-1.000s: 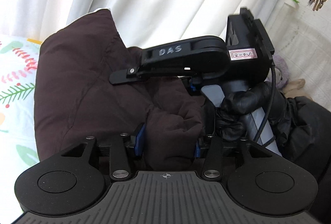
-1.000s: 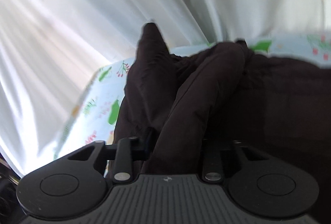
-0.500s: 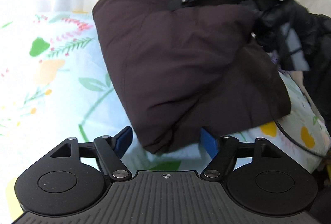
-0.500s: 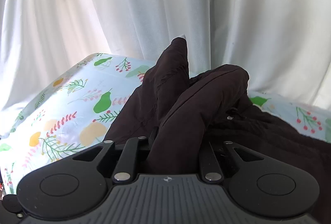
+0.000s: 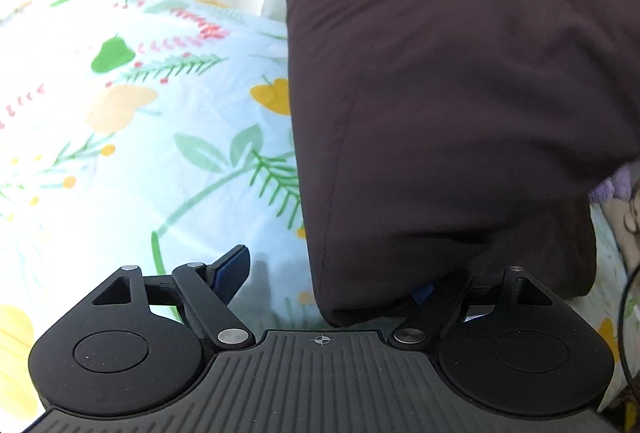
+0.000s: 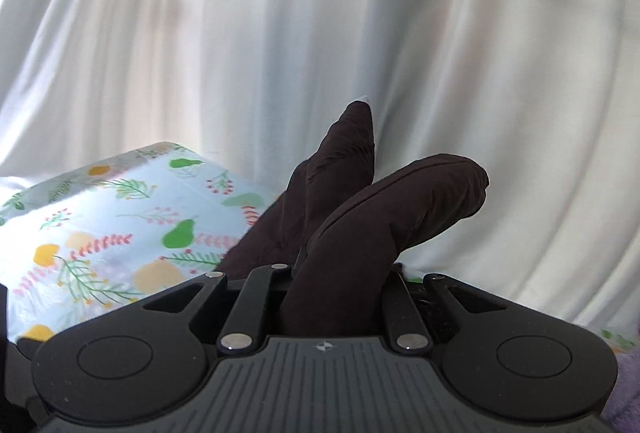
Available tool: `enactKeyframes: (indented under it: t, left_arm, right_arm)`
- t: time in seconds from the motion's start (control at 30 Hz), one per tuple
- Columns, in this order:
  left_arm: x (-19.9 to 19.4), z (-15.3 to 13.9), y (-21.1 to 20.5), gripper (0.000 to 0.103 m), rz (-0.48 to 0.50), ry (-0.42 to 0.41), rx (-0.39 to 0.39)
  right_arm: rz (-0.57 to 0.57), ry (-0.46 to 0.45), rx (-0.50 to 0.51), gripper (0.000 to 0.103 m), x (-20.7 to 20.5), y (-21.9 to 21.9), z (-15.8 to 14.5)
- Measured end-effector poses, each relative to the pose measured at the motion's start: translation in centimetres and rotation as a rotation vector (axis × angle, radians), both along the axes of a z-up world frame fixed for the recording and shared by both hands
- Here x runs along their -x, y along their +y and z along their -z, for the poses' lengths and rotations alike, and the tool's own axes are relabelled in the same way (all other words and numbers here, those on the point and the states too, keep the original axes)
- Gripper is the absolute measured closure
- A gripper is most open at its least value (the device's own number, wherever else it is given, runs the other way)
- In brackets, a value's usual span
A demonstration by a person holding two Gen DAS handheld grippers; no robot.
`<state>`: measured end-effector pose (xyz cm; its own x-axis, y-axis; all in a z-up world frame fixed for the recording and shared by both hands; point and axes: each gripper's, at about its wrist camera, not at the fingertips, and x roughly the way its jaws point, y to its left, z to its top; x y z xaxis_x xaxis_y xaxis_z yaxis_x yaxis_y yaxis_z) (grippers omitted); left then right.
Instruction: Fold large clothes
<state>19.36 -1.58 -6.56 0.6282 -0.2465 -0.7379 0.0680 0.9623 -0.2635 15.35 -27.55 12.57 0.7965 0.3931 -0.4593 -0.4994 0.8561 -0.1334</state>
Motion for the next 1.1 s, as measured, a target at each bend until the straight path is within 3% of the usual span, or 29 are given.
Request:
enactKeyframes:
  t: [0.13,0.33,0.47,0.53,0.6,0.73,0.8,0.9,1.1]
  left_arm:
    - [-0.1,-0.9,-1.3,0.018,0.027,-0.024,-0.062]
    - [0.1,-2.1,-3.0,0.018,0.075,-0.056,-0.139]
    - [-0.3,-2.5,-4.3,0.024,0.119,-0.064,-0.144]
    - [-0.4,-3.0,-4.4,0.03,0.164,-0.06,-0.129]
    - [-0.5,-3.9,-4.1,0.03,0.25,-0.027,-0.095]
    - [-0.5,-6.5,-0.9,0.03,0.379,0.026,0.051]
    - [-1.0,-8.3,1.2,0.027,0.338,-0.005,0.091]
    - [-3.2,-9.6,2.8,0.024,0.19,-0.1,0.064]
    - [-9.8,-6.7,1.6,0.024,0.079,-0.086,0.189]
  right_arm:
    - [0.105,-0.006,0.014,0.093,0.6,-3.8,1.1]
    - [0.265,0.088,-0.021,0.094,0.4,-9.3,5.5]
    - [0.299,0.155,-0.028,0.094,-0.2,-11.2,8.3]
    - [0.309,0.183,-0.056,0.094,-0.5,-12.1,9.1]
    - [0.31,0.196,-0.069,0.094,-0.6,-13.0,9.6]
    - [0.316,0.224,-0.104,0.094,-1.3,-13.6,10.8]
    - [0.318,0.228,-0.116,0.094,-1.3,-14.0,11.1]
    - [0.328,0.224,-0.14,0.094,-1.1,-14.2,11.2]
    - [0.363,0.14,-0.106,0.094,-0.1,-13.3,10.7]
